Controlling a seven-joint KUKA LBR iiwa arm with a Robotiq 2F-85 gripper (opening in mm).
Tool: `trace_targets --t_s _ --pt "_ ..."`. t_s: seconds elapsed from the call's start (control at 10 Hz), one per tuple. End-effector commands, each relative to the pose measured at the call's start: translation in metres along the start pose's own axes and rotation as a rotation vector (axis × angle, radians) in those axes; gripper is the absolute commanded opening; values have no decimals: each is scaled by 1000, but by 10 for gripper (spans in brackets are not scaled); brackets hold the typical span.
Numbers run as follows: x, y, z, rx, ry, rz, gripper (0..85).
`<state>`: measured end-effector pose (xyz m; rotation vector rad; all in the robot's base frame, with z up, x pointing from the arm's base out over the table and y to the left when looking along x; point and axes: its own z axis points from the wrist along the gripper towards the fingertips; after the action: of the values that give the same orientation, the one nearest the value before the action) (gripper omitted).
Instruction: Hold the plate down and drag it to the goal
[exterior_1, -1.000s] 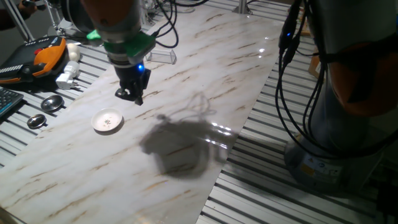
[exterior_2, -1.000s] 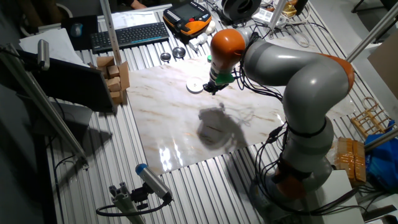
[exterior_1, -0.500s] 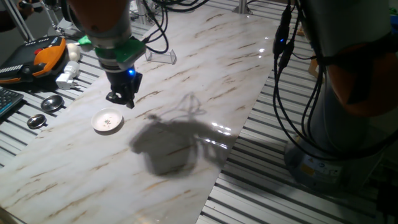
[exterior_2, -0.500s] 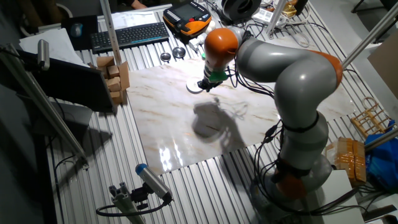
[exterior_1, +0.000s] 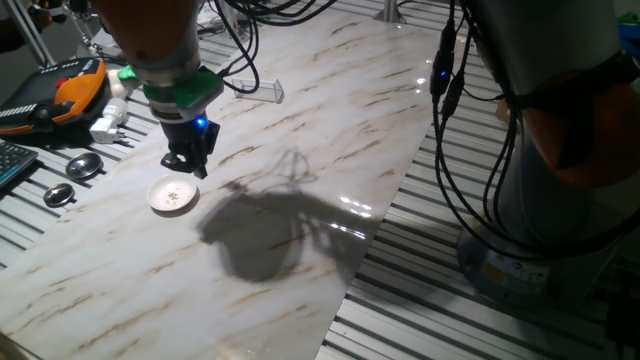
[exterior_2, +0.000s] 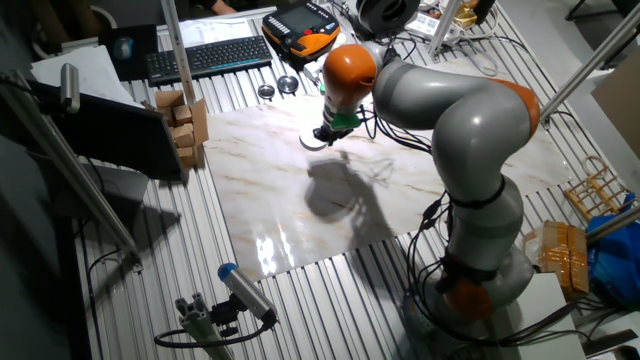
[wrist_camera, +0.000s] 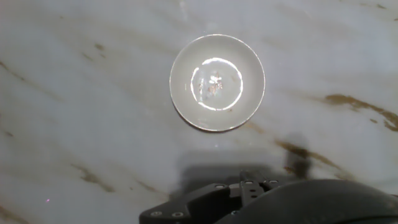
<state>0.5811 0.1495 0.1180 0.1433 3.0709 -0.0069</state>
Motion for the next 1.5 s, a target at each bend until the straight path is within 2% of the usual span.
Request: trace_targets --t_s 0.0,0.3,0.5,0.7,1.4 --pt "-2 1 -1 0 4 0 0" --pt "-8 2 -3 6 11 5 0" --pt "-14 7 4 14 7 17 0" --pt "-19 5 9 6 11 12 0" --pt "-24 18 25 15 22 33 0"
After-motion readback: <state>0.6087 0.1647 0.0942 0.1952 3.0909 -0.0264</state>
